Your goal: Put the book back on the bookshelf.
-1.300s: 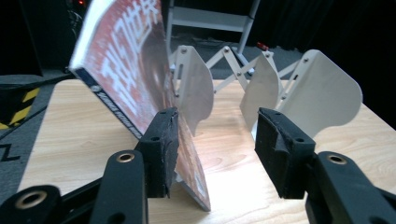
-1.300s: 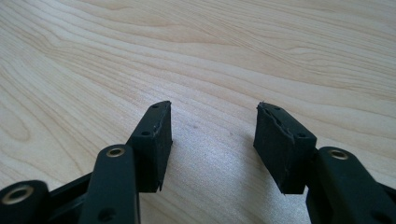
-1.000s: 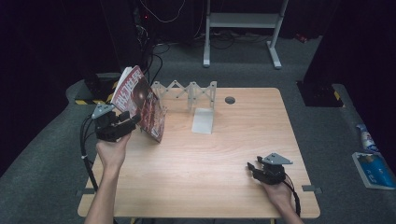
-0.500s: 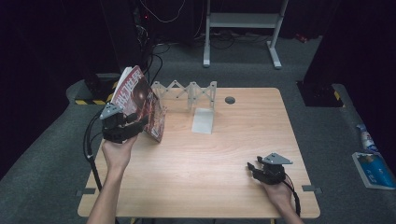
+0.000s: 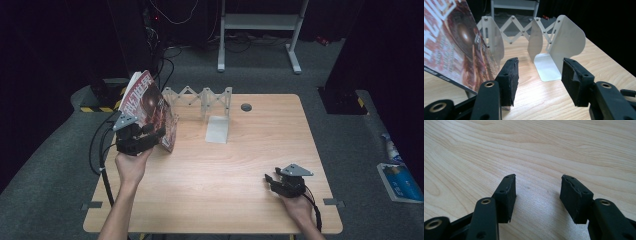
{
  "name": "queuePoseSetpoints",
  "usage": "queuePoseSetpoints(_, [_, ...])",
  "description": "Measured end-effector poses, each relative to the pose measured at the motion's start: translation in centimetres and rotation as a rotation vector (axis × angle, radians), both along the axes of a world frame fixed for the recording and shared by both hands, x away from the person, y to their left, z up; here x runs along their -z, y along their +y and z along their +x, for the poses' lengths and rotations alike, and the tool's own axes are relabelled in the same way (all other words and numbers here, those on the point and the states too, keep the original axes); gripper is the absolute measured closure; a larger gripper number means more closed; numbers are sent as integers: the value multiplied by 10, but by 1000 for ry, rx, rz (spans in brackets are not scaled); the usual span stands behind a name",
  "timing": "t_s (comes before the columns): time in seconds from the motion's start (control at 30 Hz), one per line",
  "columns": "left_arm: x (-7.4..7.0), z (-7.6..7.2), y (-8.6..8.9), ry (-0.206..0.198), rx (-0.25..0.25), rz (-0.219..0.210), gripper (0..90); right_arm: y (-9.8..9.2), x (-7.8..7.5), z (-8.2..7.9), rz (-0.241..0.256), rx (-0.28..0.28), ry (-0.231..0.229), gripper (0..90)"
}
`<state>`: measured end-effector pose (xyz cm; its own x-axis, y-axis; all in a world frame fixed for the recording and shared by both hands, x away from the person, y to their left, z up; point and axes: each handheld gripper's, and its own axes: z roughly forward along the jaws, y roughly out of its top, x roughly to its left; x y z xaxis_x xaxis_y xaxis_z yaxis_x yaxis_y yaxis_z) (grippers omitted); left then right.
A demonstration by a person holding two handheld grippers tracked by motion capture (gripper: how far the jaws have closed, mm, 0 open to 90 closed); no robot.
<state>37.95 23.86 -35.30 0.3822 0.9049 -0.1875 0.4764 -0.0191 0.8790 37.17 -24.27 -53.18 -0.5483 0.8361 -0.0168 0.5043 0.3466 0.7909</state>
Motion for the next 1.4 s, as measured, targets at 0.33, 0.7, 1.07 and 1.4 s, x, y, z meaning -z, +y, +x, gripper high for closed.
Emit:
queuePoseSetpoints(0.33, [5,1,-6,18,27,-13,469,0,0,0,0,0,0,463])
queuePoseSetpoints(0.7, [5,-1,-16,-1,40,22,466,0,0,0,-1,0,-2,463])
queuePoseSetpoints(1.07, [9,-2,-27,-2,79,0,465,0,0,0,-1,-1,-2,463])
queuePoseSetpoints(1.4, [14,-3,-36,9,107,0,464,0,0,0,-1,-1,-2,463])
